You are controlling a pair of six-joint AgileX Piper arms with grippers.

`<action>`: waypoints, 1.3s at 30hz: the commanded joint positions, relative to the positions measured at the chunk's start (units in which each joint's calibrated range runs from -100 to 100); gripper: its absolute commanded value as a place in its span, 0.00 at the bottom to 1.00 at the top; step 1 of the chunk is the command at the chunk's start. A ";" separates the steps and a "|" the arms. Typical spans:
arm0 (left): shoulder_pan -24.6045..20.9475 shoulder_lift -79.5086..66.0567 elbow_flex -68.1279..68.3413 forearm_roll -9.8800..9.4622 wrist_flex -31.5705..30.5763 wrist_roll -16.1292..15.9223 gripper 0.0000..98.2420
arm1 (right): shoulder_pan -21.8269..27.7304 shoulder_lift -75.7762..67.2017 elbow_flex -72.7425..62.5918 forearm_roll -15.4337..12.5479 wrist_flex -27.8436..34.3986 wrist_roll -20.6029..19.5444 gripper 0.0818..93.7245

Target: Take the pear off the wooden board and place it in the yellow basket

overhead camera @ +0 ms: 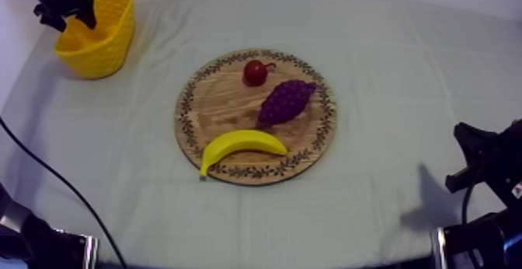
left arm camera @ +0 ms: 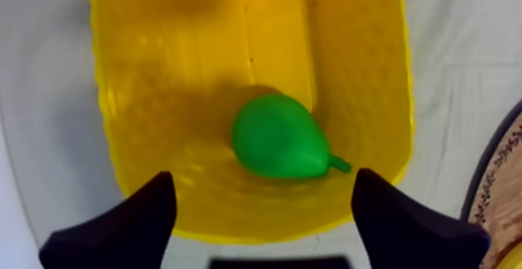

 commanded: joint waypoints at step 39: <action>2.07 -47.17 34.75 0.53 -17.10 -0.83 0.23 | 0.00 -0.04 -0.05 -0.01 0.02 -0.01 0.00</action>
